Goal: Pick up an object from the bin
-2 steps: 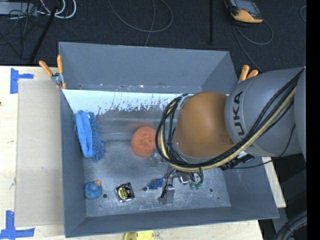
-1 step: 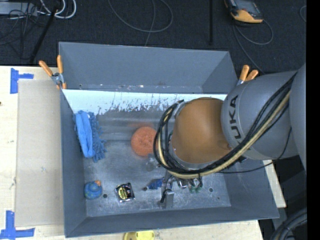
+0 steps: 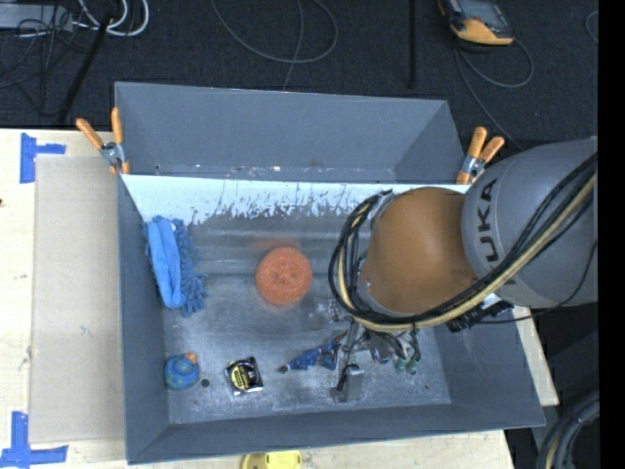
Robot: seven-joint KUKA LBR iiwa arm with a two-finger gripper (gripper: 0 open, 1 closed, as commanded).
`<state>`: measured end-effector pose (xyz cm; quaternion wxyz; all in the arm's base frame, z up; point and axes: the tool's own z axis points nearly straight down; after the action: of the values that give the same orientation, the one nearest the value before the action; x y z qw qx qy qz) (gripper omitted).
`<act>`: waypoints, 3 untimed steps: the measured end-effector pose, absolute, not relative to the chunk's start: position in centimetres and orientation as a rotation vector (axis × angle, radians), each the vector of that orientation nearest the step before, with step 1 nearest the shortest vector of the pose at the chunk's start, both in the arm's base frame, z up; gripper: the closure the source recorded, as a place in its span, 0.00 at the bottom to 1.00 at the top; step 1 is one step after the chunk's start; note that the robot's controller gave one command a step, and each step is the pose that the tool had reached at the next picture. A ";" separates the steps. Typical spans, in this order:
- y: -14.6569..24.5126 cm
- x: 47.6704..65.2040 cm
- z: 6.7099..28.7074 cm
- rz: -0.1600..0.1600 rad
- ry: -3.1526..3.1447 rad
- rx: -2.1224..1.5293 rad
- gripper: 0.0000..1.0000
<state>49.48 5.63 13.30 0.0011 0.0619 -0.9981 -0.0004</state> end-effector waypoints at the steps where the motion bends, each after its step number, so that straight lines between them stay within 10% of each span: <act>1: 3.0 50.1 10.6 0.000 -3.137 0.161 0.00; 2: 2.6 50.0 9.9 0.000 -3.137 0.158 0.00; 3: 3.0 48.3 10.7 -0.001 -3.140 0.018 1.00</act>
Offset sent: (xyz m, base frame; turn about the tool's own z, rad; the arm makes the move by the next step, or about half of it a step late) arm 0.0004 -0.0503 -0.0551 0.1066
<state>48.35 3.04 10.67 0.0007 0.0057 -1.0000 -0.0004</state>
